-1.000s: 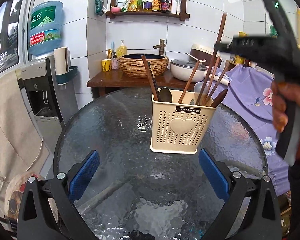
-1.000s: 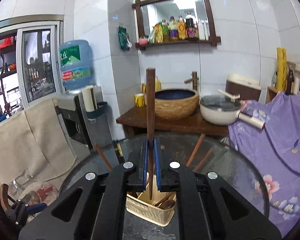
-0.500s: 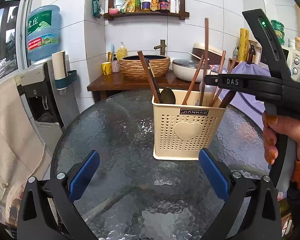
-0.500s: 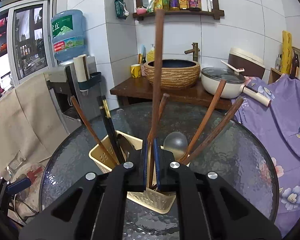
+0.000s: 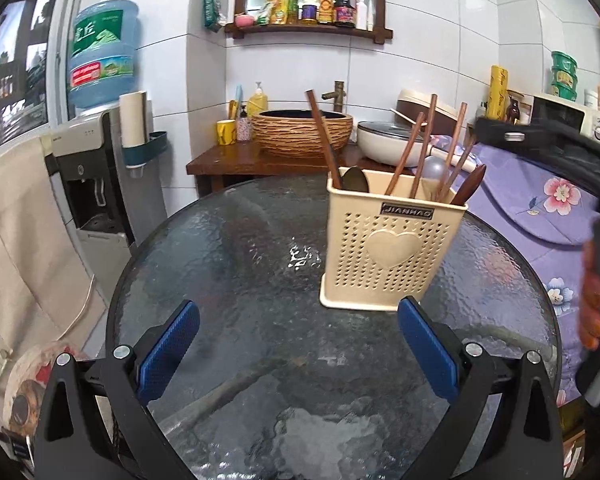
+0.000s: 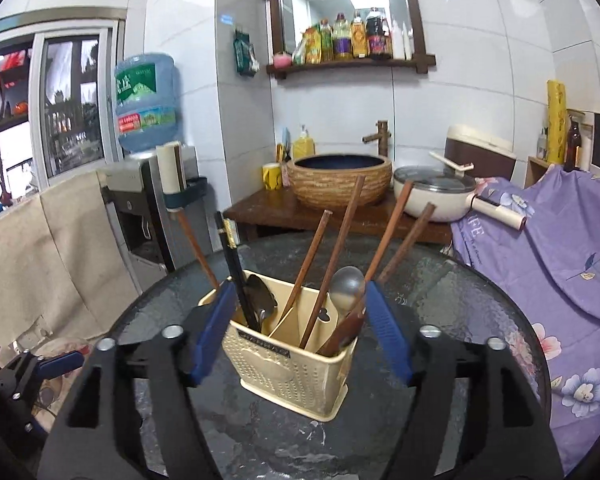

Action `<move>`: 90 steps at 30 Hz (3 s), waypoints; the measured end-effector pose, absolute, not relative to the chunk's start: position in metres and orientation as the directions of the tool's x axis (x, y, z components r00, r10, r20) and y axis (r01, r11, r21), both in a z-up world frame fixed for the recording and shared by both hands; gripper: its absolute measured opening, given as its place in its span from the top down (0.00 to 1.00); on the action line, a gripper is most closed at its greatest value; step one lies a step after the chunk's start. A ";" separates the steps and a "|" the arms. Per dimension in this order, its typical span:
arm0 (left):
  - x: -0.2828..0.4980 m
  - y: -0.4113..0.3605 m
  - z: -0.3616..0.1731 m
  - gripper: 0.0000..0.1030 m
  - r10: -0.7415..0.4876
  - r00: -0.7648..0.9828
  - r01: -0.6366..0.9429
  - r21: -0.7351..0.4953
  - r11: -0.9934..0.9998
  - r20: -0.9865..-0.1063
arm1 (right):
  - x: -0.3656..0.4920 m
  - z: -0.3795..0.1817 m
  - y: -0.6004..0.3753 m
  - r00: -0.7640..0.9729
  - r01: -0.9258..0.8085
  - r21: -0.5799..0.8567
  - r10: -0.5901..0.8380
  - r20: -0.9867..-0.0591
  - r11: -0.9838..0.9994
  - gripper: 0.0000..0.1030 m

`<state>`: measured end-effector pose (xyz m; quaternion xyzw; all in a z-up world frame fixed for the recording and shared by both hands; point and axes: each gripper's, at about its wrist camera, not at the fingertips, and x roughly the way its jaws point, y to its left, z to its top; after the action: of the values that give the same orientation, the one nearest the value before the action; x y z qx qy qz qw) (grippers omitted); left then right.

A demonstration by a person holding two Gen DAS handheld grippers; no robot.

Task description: Organize utensils

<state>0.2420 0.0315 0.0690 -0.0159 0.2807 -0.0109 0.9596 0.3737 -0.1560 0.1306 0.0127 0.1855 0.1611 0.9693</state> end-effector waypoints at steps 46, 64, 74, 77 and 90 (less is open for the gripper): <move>0.069 0.020 0.031 0.06 -0.076 0.929 0.054 -0.070 0.996 -0.363 | 0.109 0.026 -0.207 0.929 -0.285 0.083 0.296 -0.224 0.955 0.05; 0.071 0.022 0.031 0.06 -0.083 0.927 0.060 -0.074 0.995 -0.366 | 0.111 0.025 -0.208 0.927 -0.284 0.077 0.294 -0.233 0.956 0.05; 0.071 0.020 0.030 0.06 -0.080 0.926 0.058 -0.072 0.996 -0.370 | 0.111 0.024 -0.208 0.927 -0.284 0.079 0.295 -0.233 0.956 0.05; 0.073 0.020 0.027 0.06 -0.082 0.923 0.059 -0.073 0.996 -0.377 | 0.112 0.024 -0.208 0.925 -0.284 0.082 0.296 -0.237 0.955 0.05; 0.073 0.020 0.026 0.06 -0.081 0.921 0.063 -0.060 0.996 -0.381 | 0.116 0.023 -0.209 0.923 -0.284 0.089 0.298 -0.242 0.955 0.05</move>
<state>0.0725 0.0195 0.0262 -0.0234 0.1951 -0.0366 0.9798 0.1157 -0.2086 0.0230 0.0262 0.1274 0.1484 0.9803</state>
